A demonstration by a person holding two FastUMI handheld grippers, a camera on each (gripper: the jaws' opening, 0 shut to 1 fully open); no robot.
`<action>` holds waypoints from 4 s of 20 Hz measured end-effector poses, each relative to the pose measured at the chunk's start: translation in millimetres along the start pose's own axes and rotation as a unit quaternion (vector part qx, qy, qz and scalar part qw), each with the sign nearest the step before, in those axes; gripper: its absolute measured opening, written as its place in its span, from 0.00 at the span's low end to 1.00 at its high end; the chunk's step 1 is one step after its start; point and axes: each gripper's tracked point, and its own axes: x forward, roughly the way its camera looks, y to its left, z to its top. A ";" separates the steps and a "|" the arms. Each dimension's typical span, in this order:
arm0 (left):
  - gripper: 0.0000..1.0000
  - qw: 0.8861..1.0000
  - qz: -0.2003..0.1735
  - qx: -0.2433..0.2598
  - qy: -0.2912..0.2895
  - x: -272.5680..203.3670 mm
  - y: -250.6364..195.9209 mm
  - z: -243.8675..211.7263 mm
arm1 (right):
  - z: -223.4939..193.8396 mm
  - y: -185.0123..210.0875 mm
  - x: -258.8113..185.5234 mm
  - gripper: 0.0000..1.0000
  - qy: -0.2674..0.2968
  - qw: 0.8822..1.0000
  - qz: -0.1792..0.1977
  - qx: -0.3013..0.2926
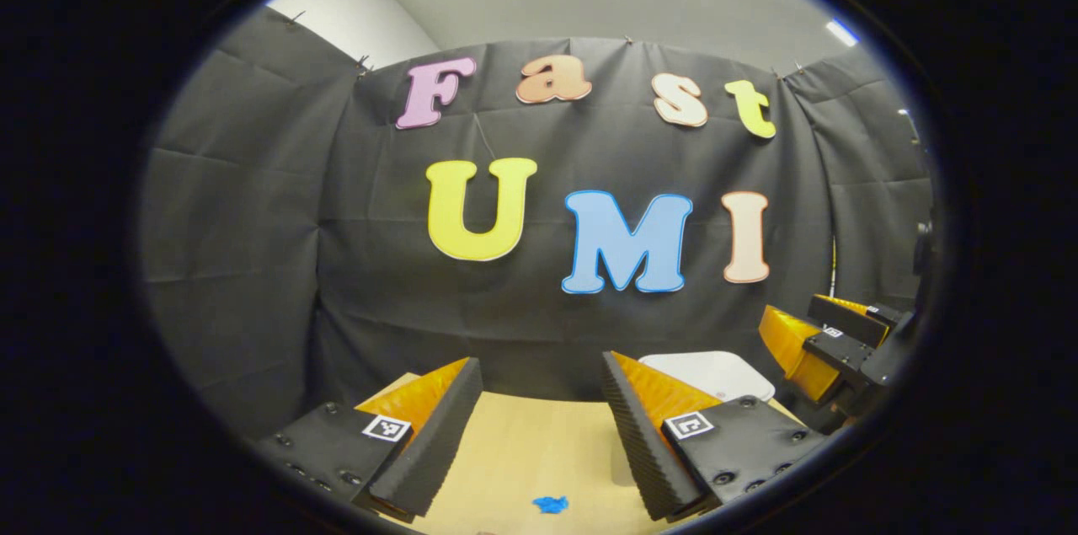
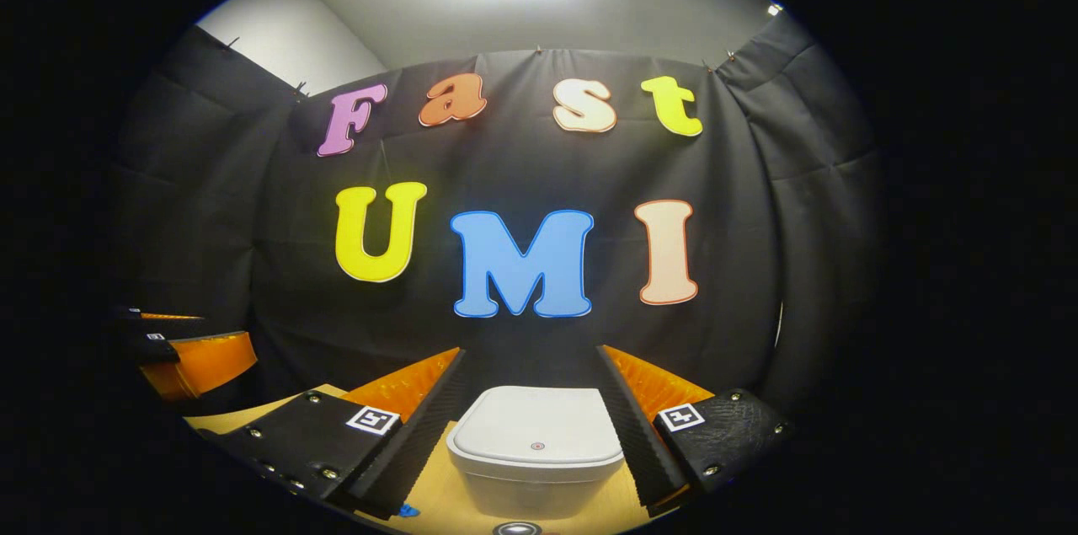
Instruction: Press the lid of the desktop garbage bin to open it, pick up the crumpled paper on the desktop and throw it into the bin, then pick up the pop can on the desktop and drop it into the bin, and finally close the garbage bin lid.
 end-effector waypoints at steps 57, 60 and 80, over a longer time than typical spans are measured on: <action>0.93 1.000 0.017 0.005 0.023 10.3 1.3 -31.0 | -158.4 19.4 64.7 0.02 0.193 0.980 0.054 -0.001; 0.93 1.000 0.018 0.003 0.025 10.3 2.7 -31.5 | -161.6 20.4 65.6 0.02 0.196 0.979 0.057 0.003; 0.93 0.999 0.015 0.010 0.026 7.1 -7.7 -33.7 | -95.4 9.1 73.3 0.01 0.126 0.991 0.032 0.043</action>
